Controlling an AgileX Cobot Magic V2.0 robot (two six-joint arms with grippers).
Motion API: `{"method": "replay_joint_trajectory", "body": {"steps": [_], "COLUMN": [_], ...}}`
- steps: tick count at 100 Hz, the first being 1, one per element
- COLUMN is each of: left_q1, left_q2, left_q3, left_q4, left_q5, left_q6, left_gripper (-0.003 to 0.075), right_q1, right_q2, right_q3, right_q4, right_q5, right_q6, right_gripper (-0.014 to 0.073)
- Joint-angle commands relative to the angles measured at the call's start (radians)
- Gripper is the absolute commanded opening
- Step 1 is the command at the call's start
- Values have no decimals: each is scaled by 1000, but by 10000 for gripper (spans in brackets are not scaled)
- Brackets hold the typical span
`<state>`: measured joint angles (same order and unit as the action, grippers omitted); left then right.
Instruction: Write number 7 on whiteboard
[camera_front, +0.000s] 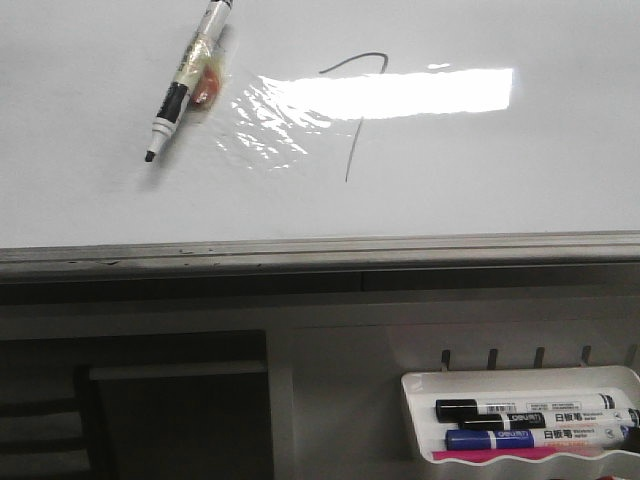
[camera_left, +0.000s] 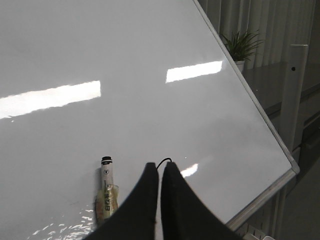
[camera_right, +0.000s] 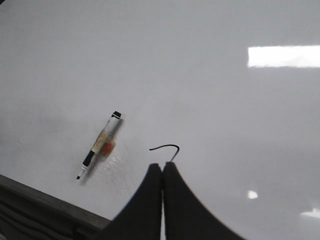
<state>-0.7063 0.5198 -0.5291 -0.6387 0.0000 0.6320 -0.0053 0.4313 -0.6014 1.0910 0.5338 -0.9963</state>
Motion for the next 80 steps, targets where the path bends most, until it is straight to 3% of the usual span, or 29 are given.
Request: {"method": "replay_joint_trajectory", "body": {"steps": [1, 13, 34, 80], "left_q1": [2, 2, 2, 2], "left_q2": [-77, -214, -421, -472], "left_q3": [43, 158, 278, 301], "left_q4": [3, 3, 0, -16], "left_q5": [-114, -179, -181, -182], "left_q6": [1, 1, 1, 1], "left_gripper": [-20, -20, -20, -20], "right_q1": [-7, -7, -7, -7], "right_q2": [-102, -263, -464, -451], "right_q3": [71, 210, 364, 383], "right_q4": [42, 42, 42, 46], "right_q5": [-77, -84, -84, -105], "right_q6": [-26, -26, -26, -26], "right_gripper": [-64, -64, -64, -64]}}
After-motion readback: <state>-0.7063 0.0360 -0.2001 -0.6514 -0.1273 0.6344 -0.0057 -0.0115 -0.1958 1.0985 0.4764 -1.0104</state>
